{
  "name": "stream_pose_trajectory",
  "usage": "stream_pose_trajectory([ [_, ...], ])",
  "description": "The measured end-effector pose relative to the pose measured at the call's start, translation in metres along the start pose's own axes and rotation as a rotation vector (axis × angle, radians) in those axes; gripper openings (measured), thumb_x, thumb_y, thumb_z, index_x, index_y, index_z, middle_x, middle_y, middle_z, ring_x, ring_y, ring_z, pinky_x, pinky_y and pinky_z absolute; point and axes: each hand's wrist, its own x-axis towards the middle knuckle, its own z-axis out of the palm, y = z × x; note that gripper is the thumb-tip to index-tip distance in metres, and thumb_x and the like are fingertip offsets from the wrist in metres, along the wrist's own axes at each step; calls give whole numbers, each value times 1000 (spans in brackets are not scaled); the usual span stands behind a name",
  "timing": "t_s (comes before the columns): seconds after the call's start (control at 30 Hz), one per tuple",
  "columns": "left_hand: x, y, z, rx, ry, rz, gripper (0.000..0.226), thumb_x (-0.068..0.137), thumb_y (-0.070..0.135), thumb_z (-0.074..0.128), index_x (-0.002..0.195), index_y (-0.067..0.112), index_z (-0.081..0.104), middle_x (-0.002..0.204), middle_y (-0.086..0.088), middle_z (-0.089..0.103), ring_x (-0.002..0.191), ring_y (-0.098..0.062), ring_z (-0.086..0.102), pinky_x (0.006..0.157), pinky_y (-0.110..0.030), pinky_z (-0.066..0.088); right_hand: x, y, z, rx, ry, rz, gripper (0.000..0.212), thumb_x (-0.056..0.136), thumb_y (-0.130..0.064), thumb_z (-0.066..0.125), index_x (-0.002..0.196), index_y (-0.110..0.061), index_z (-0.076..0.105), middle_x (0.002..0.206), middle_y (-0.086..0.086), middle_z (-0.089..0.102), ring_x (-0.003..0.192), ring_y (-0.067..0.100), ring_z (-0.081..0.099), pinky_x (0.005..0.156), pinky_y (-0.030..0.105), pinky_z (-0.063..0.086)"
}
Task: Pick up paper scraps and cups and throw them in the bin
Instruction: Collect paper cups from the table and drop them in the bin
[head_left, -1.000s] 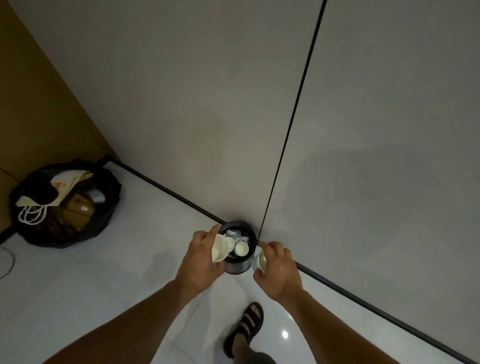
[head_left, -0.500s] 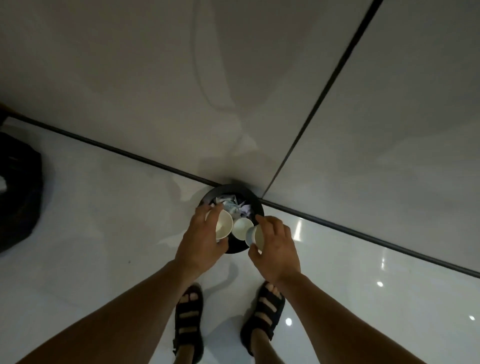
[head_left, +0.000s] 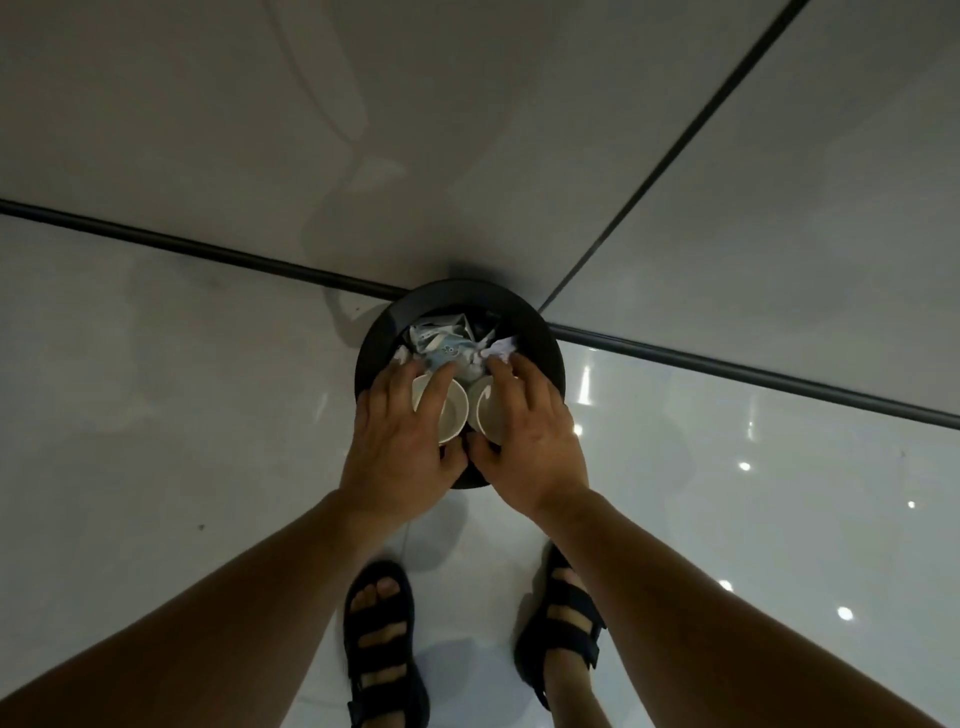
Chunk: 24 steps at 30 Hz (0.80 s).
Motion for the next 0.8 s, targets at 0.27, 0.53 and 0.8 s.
stream_pose_trajectory([
  [0.27, -5, -18, 11, 153, -171, -2, 109, 71, 75, 44, 150, 30, -17, 160, -8, -12, 146, -32, -14, 116, -54, 8, 2, 8, 13, -191, -187, -16, 103, 85, -49, 57, 153, -29, -17, 162, 1, -20, 147, 20, -25, 121, 43, -5],
  [0.53, -17, 13, -85, 113, -143, -7, 106, 74, 64, 51, 149, 28, -15, 160, -3, -10, 146, -29, -13, 115, -54, 7, -29, -17, -88, -169, -95, 141, 102, 84, -55, 60, 154, -30, -9, 163, -2, -10, 149, 19, -18, 121, 50, 8],
  [0.8, -43, 117, -251, 188, -101, 272, 100, 76, 63, 46, 151, 29, -11, 160, -1, -7, 147, -27, -9, 115, -50, 7, -105, -86, -257, -142, 64, 255, 91, 88, -61, 52, 153, -37, -7, 163, -3, -11, 149, 19, -17, 119, 45, 3],
])
